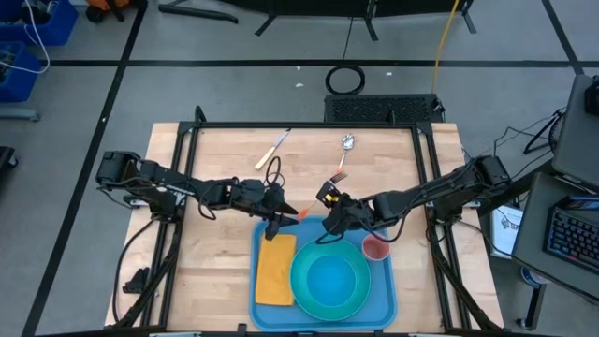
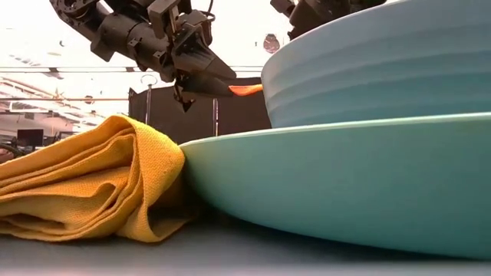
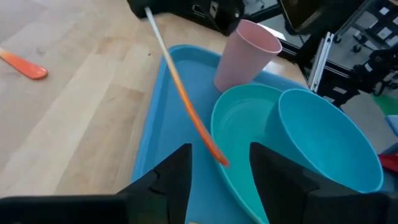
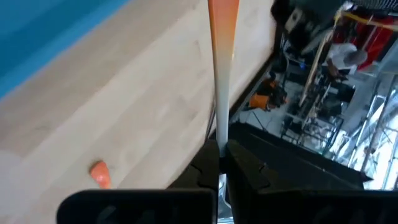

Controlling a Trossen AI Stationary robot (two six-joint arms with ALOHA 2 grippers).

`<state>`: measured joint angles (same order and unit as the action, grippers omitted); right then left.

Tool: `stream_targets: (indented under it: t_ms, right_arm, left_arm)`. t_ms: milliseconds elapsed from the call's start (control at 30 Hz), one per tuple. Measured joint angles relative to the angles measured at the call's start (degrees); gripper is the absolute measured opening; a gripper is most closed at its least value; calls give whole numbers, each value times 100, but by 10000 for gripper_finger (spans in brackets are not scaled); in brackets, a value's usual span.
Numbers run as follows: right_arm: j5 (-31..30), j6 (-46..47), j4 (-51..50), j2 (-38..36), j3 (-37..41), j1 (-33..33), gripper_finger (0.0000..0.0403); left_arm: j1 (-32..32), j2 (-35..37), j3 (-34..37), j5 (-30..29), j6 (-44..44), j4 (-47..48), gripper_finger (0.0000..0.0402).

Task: Set up tray
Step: Put the orange fork on top of the yellow table napkin

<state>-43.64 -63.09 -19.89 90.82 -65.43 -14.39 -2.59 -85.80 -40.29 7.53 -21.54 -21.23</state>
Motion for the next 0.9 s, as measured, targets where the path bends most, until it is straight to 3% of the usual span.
stream_targets:
  t_ms: [500, 900]
  right_arm:
    - [-305, -593, 552, 196, -7, 2, 1]
    - [-281, -553, 646, 196, -7, 2, 1]
  left_arm:
    - [7, 0, 2, 57, -297, 216, 121]
    - [35, 0, 2, 4, -537, 217, 120]
